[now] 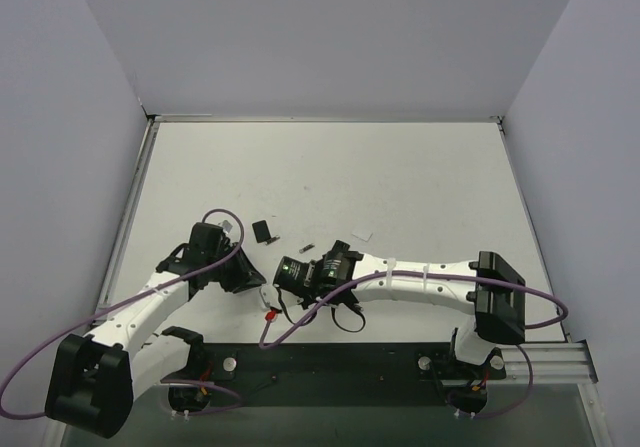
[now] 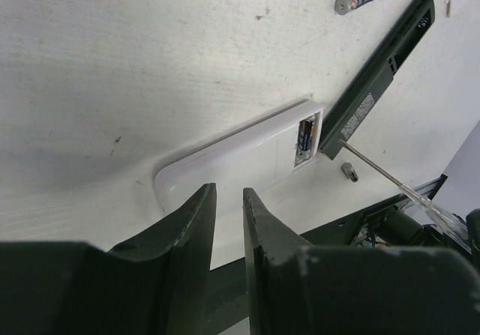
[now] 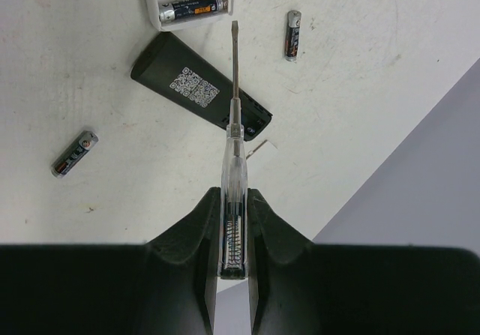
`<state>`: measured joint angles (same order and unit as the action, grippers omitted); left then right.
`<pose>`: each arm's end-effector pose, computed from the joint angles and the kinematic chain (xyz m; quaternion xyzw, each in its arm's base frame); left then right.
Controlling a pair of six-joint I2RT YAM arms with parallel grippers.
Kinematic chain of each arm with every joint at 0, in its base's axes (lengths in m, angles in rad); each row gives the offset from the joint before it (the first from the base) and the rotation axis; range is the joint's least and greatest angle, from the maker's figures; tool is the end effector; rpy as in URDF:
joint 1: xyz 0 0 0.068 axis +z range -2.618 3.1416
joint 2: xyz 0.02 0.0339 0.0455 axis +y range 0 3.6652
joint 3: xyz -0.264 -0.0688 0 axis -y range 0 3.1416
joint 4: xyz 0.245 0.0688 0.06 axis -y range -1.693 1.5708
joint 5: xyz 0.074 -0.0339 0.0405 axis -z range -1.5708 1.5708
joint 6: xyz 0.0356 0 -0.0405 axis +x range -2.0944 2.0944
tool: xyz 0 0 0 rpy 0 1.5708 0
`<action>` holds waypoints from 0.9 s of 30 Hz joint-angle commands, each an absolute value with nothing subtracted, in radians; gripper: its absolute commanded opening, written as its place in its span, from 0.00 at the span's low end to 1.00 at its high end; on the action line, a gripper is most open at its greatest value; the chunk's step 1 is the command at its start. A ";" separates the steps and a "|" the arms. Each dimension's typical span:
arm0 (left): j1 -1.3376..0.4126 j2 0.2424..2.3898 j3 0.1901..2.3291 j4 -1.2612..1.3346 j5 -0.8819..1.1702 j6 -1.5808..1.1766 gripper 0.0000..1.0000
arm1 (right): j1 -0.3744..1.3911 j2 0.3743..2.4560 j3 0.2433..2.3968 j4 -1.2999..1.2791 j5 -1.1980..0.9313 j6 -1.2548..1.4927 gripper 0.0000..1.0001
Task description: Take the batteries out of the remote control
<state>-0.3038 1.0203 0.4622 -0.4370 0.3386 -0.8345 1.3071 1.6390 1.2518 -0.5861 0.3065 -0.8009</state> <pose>0.1683 -0.0651 0.1694 -0.2017 0.9246 -0.2869 0.1486 0.1011 0.3334 0.2507 -0.7990 0.5057 -0.0684 0.3181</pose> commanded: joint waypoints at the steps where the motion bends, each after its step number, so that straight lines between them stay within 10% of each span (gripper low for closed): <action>1: -0.298 0.999 0.460 -0.367 0.417 -0.848 0.30 | 1.319 1.663 1.304 -0.686 0.367 -0.767 0.00; 27: -0.299 1.132 0.367 -0.245 0.463 -0.902 0.19 | 1.328 1.727 1.330 -0.696 0.344 -0.755 0.00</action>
